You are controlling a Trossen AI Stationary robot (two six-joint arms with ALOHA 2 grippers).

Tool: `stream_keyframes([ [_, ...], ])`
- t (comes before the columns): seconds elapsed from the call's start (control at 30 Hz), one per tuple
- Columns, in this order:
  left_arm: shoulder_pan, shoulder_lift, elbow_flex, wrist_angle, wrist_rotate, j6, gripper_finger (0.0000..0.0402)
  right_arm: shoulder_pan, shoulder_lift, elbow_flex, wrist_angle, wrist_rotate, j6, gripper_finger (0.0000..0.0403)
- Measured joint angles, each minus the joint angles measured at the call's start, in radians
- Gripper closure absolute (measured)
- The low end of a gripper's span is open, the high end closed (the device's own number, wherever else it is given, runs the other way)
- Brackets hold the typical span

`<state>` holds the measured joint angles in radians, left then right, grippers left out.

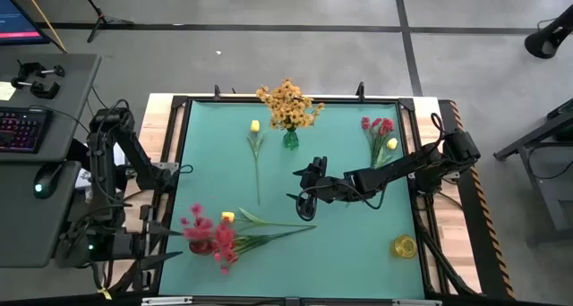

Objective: Sort flowers into vase by color
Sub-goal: Put the middle red flower into the red vase, then put the left red flower into the red vase

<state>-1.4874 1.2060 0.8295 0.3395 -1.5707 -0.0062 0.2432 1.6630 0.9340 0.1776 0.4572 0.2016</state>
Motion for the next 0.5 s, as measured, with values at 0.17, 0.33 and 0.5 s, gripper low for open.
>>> stream_keyframes([
  [0.17, -0.022, 0.0, 0.003, 0.017, 0.0, 0.004, 0.0227, 0.0, 0.0, 0.0, 0.0, 0.0, 0.0, 0.0073],
  [0.33, -0.025, 0.0, 0.035, 0.083, 0.0, 0.117, 0.0227, 0.0, 0.0, 0.0, 0.002, 0.0, 0.0, 0.0073],
  [0.5, -0.023, 0.0, 0.093, 0.125, 0.0, 0.279, 0.0227, 0.0, 0.0, 0.0, 0.007, 0.0, 0.0, 0.0073],
])
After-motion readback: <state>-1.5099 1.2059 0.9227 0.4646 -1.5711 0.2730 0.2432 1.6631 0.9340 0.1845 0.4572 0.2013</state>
